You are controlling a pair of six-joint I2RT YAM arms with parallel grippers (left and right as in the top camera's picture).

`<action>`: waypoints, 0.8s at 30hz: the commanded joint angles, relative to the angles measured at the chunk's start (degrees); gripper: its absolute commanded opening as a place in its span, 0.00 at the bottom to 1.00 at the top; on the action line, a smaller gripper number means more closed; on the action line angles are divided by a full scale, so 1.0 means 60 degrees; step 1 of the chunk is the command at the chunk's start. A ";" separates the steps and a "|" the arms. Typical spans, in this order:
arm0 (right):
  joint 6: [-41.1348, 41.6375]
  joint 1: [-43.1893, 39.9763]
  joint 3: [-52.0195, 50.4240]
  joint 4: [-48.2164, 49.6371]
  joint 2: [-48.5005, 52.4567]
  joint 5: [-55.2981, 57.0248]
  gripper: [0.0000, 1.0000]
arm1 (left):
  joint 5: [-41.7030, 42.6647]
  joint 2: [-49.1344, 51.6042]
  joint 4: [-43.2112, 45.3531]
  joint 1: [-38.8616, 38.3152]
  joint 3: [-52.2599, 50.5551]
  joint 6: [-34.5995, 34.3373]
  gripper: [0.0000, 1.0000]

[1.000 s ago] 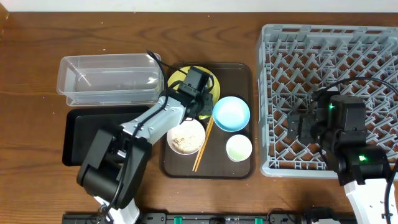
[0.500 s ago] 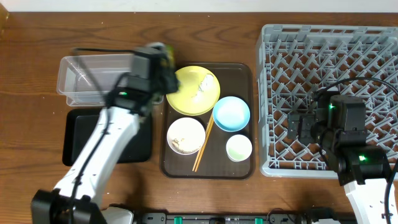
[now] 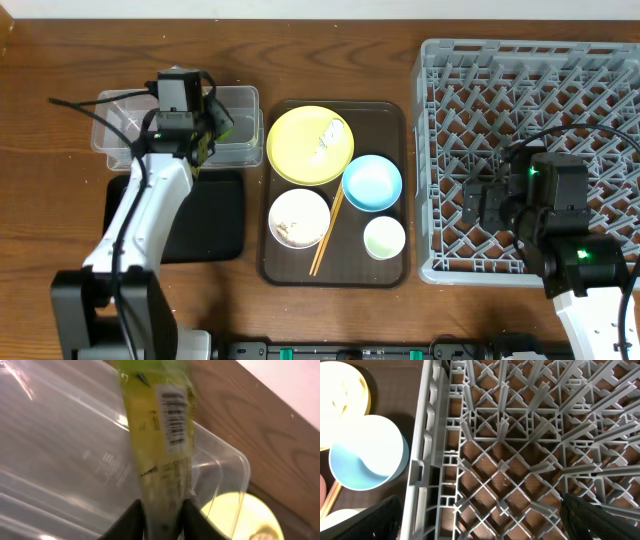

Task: Sort waste into correct bins and load items into the dishwasher rack
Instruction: 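Carry the wrapper left and drop it into the clear plastic bin, then return the left gripper to the yellow plate and grasp the tissue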

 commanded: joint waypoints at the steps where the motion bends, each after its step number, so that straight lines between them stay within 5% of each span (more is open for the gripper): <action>1: -0.0087 -0.0124 0.0204 -0.0018 -0.0007 -0.0044 0.99 | -0.0109 0.0011 0.0229 0.0062 0.0164 -0.0361 0.44; 8: -0.0087 -0.0124 0.0204 -0.0015 -0.0004 -0.0047 0.99 | 0.1264 -0.0306 0.0335 -0.0076 0.0171 -0.0058 0.48; 17: -0.0087 -0.0124 0.0204 -0.0018 -0.0004 -0.0047 0.99 | 0.1829 -0.0248 0.0357 -0.2058 0.0168 0.2630 0.50; 24: -0.0084 -0.0124 0.0204 -0.0084 -0.0004 -0.0047 0.99 | 0.1829 0.0506 0.0667 -0.3442 0.0164 0.4564 0.64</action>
